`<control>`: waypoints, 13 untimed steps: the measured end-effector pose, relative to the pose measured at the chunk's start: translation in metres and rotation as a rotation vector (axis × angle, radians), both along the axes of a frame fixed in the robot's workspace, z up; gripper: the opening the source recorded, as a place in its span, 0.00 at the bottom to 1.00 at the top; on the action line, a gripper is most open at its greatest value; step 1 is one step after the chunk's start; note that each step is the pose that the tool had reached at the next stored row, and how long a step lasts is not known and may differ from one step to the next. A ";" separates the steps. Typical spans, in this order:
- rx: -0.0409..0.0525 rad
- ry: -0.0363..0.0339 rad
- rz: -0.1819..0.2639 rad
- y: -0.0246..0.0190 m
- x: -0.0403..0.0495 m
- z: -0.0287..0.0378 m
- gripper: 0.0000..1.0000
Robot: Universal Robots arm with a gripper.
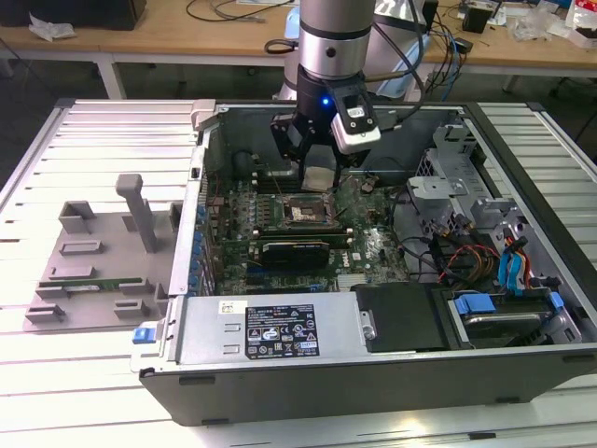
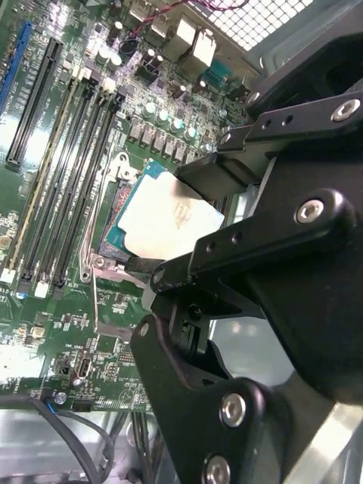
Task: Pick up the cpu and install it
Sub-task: 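Place the cpu into insertion slot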
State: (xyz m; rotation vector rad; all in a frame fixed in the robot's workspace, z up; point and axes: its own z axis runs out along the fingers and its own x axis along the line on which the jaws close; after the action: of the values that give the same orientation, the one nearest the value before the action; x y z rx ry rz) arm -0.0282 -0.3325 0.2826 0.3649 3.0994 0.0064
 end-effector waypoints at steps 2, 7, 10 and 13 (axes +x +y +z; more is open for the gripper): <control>0.0000 0.0000 -0.015 0.0000 0.0000 0.0000 0.55; 0.0000 0.0000 -0.055 0.0000 0.0000 0.0000 0.55; 0.0000 0.0000 -0.074 0.0000 0.0000 0.0000 0.55; 0.0000 0.0000 -0.093 0.0000 0.0000 0.0000 0.55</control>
State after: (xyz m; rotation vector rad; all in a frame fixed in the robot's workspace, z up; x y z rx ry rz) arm -0.0282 -0.3325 0.2826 0.5089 3.0788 0.0049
